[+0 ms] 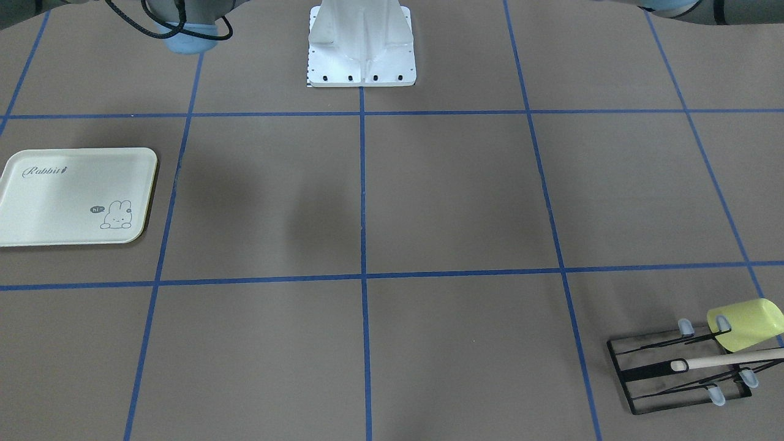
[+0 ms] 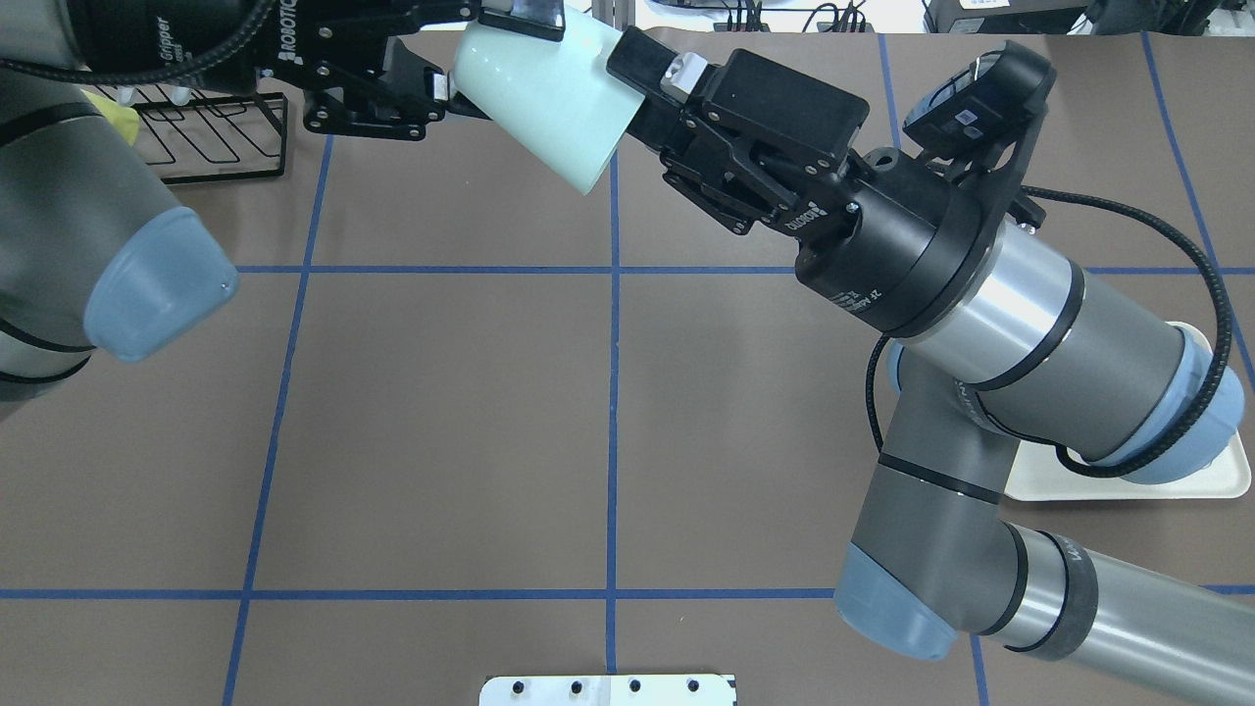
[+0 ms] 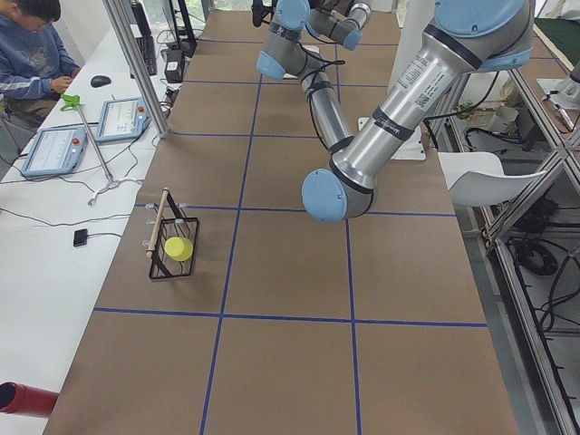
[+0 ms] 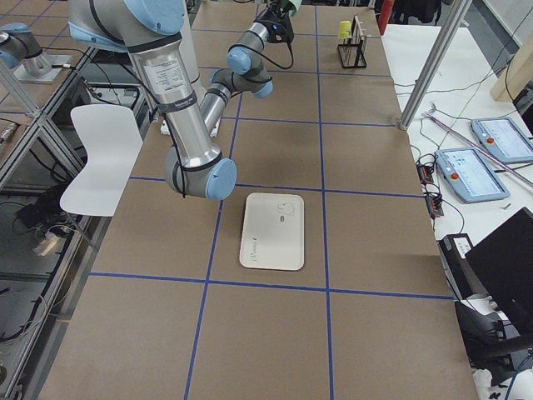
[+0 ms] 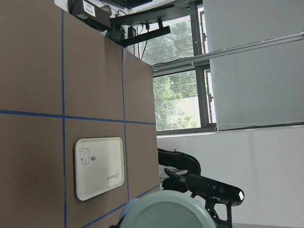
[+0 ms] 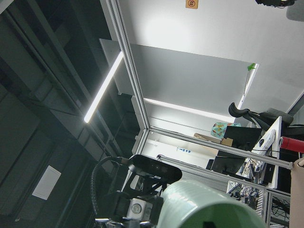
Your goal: Left arm grabs green cup and hands to right arm on tray
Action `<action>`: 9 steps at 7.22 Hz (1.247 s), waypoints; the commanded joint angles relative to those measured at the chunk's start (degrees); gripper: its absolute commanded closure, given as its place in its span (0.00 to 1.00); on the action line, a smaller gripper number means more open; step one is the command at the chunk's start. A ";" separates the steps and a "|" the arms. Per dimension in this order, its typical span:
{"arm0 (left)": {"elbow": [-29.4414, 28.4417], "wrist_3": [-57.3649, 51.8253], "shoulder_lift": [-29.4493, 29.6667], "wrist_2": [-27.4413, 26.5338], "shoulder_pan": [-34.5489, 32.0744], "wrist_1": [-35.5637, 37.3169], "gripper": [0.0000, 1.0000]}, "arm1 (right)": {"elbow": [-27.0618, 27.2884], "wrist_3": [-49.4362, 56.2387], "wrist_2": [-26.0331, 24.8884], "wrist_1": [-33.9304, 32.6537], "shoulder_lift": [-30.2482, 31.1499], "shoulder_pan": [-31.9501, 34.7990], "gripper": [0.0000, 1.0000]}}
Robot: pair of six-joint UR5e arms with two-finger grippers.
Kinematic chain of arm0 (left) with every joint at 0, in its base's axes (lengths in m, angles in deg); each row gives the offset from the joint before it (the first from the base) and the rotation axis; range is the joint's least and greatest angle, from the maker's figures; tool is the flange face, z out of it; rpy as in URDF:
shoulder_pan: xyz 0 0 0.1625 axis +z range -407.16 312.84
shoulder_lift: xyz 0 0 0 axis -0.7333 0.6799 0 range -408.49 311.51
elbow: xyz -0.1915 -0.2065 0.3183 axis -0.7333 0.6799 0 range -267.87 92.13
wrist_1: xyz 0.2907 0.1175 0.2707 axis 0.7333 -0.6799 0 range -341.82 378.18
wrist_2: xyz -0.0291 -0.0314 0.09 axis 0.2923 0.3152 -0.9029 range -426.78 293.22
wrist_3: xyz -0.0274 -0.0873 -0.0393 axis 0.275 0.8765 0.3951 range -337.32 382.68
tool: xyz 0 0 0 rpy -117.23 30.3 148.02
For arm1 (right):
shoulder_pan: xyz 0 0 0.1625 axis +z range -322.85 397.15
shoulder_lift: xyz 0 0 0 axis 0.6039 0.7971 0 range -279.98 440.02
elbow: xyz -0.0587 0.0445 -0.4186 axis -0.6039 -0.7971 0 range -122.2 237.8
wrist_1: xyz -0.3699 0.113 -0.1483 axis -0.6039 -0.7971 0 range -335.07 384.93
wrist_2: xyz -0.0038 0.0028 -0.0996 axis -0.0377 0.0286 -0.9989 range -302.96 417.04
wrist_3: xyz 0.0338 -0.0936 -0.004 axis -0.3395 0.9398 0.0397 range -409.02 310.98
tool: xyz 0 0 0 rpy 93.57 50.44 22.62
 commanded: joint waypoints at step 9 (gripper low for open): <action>-1.83 -5.69 1.36 0.02 -0.08 0.43 0.00 | 1.36 -0.35 0.24 -0.65 0.25 -0.09 1.00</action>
